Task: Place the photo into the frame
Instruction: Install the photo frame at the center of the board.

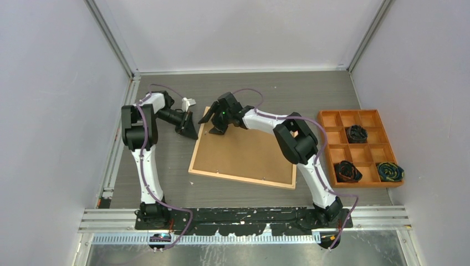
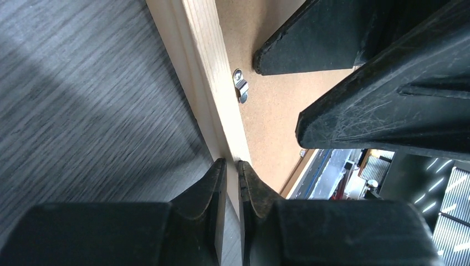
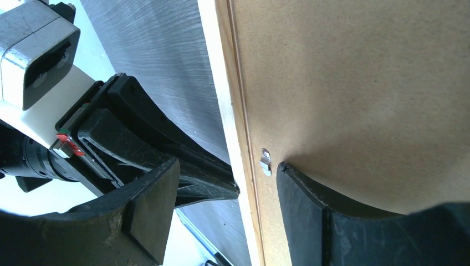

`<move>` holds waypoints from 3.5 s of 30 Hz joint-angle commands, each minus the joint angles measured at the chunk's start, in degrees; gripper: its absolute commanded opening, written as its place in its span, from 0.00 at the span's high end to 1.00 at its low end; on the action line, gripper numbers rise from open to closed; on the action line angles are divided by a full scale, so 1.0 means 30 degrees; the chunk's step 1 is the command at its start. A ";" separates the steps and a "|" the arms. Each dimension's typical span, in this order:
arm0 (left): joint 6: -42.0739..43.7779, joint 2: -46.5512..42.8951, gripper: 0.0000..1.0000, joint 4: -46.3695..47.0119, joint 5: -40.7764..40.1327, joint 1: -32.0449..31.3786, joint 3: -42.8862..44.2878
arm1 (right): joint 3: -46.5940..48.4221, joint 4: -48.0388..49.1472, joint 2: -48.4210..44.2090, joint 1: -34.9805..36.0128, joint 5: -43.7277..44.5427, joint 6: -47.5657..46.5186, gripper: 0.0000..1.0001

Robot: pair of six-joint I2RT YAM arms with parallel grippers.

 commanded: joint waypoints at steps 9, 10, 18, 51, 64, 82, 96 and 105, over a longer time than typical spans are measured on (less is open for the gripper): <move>-0.0050 0.0206 0.87 0.0550 -0.0008 -0.0081 -0.0362 | 0.1072 0.0077 0.1052 0.0291 -0.0522 0.0664 0.32; -0.0069 0.0193 0.88 0.0606 -0.0037 -0.0080 -0.0369 | 0.1135 0.0085 0.1110 0.0306 -0.0580 0.0712 0.32; -0.0166 0.0135 0.88 0.0691 -0.0104 -0.0080 -0.0366 | 0.1300 0.0105 0.1338 0.0557 -0.0799 0.0961 0.33; -0.0017 -0.0032 0.92 0.0770 -0.0370 -0.0113 -0.0582 | 0.0217 -0.1426 0.0048 0.0953 0.1344 -0.0382 0.30; -0.0015 0.0020 0.92 0.0657 -0.0273 -0.0248 -0.0431 | 0.0761 -0.1469 0.0781 0.0918 0.1940 -0.0246 0.31; 0.0233 0.0091 0.92 0.0486 -0.0434 -0.0463 -0.0340 | 0.0759 -0.0239 0.1186 0.0760 0.2874 0.0727 0.37; 0.0286 0.0017 0.93 0.0515 -0.0444 -0.0522 -0.0355 | 0.0752 0.0435 0.1607 0.0549 0.3437 0.1068 0.41; 0.0414 0.0111 0.93 0.0566 -0.0430 -0.0579 -0.0399 | 0.0759 0.0902 0.1868 0.0467 0.3354 0.1422 0.41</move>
